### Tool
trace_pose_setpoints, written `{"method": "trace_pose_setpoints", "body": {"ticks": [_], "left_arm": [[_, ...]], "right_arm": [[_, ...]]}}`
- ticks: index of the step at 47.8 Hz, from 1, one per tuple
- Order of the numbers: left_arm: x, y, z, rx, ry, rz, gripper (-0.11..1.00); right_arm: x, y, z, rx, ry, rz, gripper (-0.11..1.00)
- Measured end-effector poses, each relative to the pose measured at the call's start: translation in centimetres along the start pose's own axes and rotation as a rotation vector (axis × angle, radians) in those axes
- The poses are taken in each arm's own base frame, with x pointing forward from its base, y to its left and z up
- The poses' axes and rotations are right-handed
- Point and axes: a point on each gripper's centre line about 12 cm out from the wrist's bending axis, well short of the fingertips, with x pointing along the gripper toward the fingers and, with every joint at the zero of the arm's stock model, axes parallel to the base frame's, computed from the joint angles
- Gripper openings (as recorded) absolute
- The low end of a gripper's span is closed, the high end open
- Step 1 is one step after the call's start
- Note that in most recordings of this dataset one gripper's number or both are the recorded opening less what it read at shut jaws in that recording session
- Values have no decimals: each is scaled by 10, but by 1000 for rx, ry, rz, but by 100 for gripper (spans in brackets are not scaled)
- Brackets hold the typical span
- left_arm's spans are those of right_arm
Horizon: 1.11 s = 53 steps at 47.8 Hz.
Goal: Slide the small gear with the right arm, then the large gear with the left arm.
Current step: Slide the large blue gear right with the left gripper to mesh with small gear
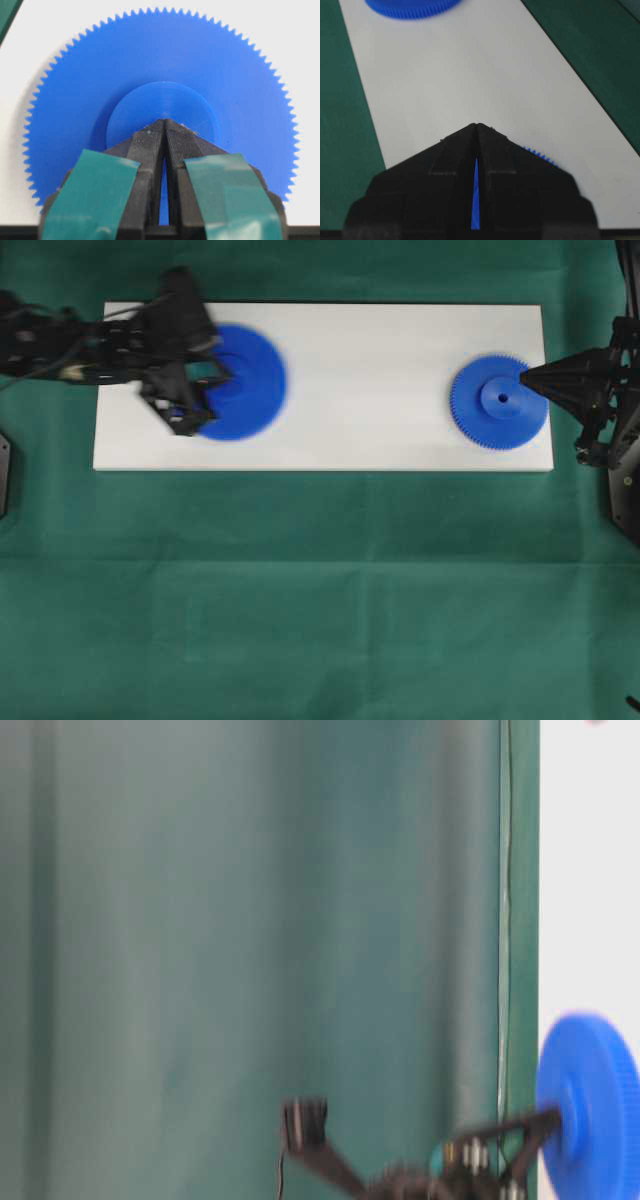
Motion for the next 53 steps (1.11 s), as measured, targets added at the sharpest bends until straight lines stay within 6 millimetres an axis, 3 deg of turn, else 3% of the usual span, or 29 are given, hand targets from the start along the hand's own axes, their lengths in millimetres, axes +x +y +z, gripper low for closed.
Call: {"method": "trace_pose_setpoints", "body": {"ticks": [16,27,41,53], "left_arm": [[63,-32,79,49,-16,-41,0],[89,-55,122,83,-23,-63,0],[111,-73,151,105,-25,-79,0],[111,-74,154,106,-14,-79,0]], "right_arm": [[-4,2,0,-5,-20,15,51],[-6,4,1,-9,-33,27,51],[-6,4,-1,-10,-30,33,51],[-8,5,-1,-11,-39,38,51]]}}
